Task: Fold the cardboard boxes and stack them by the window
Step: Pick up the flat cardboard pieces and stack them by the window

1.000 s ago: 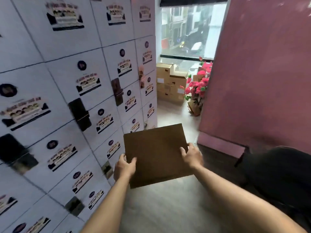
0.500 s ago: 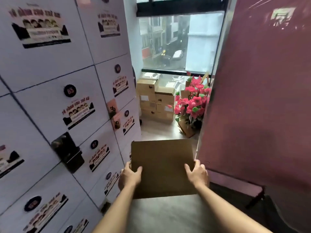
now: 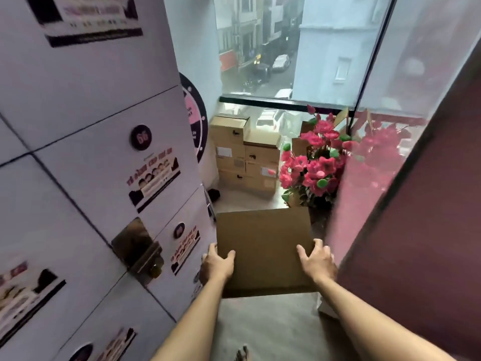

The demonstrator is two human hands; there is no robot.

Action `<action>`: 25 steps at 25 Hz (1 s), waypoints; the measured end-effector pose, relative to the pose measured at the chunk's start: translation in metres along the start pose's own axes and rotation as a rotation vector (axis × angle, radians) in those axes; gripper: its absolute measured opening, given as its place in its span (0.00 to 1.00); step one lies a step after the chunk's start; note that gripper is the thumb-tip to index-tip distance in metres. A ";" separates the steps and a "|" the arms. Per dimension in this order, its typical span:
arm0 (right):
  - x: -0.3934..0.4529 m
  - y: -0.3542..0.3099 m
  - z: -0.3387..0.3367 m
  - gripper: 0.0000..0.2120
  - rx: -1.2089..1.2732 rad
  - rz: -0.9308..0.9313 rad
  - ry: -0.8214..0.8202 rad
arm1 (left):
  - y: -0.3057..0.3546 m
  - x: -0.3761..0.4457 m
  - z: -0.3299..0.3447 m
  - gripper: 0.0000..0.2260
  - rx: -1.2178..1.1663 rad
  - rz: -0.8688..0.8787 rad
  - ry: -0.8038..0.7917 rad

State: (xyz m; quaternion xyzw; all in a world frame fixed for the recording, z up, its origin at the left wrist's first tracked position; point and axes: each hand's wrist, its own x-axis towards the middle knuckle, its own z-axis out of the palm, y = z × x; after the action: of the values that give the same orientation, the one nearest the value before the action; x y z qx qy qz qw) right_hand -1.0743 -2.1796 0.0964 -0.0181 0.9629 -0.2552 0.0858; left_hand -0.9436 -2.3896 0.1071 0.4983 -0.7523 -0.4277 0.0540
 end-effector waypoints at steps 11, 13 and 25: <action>0.292 -0.083 -0.027 0.27 0.093 0.214 0.189 | 0.243 0.271 0.096 0.27 0.170 0.253 -0.190; 0.355 -0.104 -0.018 0.27 0.107 0.190 0.163 | 0.275 0.321 0.112 0.28 0.169 0.241 -0.187; 0.655 -0.293 0.050 0.26 0.017 -0.104 -0.117 | 0.390 0.583 0.103 0.30 0.241 0.054 0.025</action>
State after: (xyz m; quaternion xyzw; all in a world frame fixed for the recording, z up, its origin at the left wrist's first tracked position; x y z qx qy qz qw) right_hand -1.7127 -2.5103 0.0961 -0.0824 0.9518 -0.2658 0.1286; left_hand -1.5603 -2.7393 0.1132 0.4860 -0.8106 -0.3263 0.0145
